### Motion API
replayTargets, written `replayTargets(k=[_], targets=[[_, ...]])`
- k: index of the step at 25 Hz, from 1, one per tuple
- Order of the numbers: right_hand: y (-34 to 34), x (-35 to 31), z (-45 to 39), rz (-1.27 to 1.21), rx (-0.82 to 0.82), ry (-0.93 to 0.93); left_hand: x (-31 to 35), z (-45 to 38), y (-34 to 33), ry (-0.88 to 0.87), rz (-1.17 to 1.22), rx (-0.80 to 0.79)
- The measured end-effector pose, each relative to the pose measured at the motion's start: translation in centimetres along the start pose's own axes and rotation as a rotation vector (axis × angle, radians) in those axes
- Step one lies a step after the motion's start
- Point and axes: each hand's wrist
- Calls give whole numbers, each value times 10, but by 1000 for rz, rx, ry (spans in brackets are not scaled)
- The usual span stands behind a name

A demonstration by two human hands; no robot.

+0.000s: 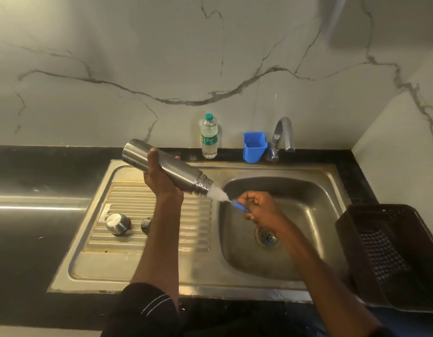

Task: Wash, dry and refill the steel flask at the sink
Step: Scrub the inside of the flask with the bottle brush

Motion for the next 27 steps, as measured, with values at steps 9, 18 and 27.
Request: replayTargets(k=[9, 18, 27], targets=[[-25, -3, -8, 375, 269, 395, -29, 6, -6, 40, -45, 53], [-13, -8, -18, 303, 50, 226, -31, 5, -10, 32, -59, 22], [-11, 11, -20, 429, 298, 375, -27, -2, -8, 42, -31, 72]])
Point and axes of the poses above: each hand's wrist, its own z-axis away from the middle knuckle, its own y-axis out of the back of the hand, x = y × z, and after that the axes turned 14 degrees about x, right-handed
